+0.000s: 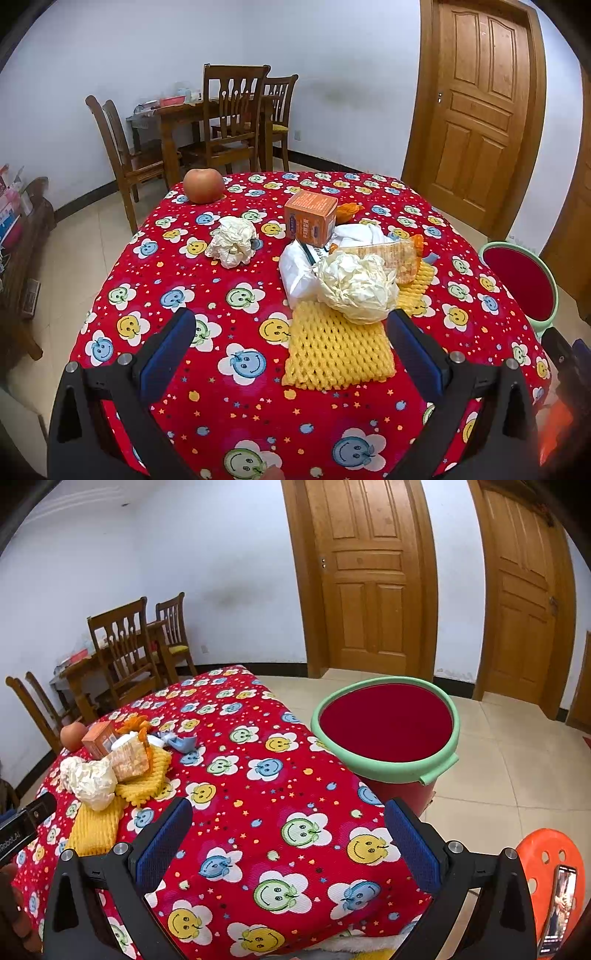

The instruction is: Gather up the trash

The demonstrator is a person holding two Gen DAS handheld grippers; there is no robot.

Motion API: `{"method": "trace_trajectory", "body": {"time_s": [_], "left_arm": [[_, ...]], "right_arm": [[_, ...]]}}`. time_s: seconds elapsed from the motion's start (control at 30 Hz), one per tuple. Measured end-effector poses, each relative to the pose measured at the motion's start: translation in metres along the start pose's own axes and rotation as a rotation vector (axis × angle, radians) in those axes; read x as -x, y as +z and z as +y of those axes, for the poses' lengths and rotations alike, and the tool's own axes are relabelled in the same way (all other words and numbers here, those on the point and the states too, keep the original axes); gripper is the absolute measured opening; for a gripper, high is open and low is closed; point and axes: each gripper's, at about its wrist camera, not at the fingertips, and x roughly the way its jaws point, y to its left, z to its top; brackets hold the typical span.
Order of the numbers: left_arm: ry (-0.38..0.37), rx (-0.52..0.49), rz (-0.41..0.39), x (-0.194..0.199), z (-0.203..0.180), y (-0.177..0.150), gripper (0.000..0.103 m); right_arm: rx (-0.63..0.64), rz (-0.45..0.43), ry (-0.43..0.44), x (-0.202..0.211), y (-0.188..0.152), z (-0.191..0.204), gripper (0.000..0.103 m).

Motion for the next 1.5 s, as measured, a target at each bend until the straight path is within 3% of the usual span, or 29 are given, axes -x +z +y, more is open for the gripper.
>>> {"method": "trace_trajectory", "body": {"time_s": [1.5], "left_arm": [[-0.002, 0.005, -0.002, 0.0012, 0.0019, 0.0012, 0.101]], "right_arm": [[-0.005, 0.018, -0.014, -0.0020, -0.0021, 0.0008, 0.103]]}}
